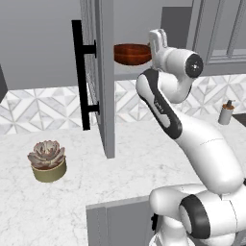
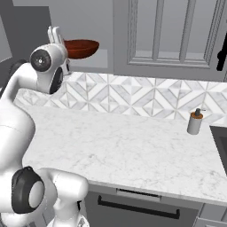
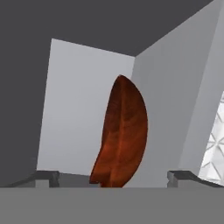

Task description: Pick up the bowls on the counter and stack them on top of one another in the open cabinet. Place the smaller bowl on top of the larger bowl.

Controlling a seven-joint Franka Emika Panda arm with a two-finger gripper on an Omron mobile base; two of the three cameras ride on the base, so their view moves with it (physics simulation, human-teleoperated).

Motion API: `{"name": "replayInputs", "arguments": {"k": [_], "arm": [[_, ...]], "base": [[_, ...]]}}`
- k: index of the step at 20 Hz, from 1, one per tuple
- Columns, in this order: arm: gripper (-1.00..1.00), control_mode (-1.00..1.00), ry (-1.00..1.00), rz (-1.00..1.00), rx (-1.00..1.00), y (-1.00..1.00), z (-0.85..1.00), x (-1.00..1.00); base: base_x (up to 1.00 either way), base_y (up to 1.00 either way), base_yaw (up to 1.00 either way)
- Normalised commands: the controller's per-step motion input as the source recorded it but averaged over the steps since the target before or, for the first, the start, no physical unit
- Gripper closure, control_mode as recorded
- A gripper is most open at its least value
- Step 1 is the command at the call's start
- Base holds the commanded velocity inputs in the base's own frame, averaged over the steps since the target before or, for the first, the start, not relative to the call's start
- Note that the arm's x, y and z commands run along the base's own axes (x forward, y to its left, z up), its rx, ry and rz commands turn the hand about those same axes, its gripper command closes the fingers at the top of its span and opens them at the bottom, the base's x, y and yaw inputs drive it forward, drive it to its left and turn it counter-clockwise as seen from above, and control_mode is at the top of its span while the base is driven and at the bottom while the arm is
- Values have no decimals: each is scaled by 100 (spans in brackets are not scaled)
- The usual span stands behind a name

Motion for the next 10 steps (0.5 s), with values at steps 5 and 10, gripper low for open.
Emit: {"name": "replayInputs", "arguments": {"k": [5,10], "arm": [[-100,-100,0,11,1,-24,35,-100],[-100,-100,1,11,4,-15,11,-100]], "base": [[0,0,0],[0,0,0]]}}
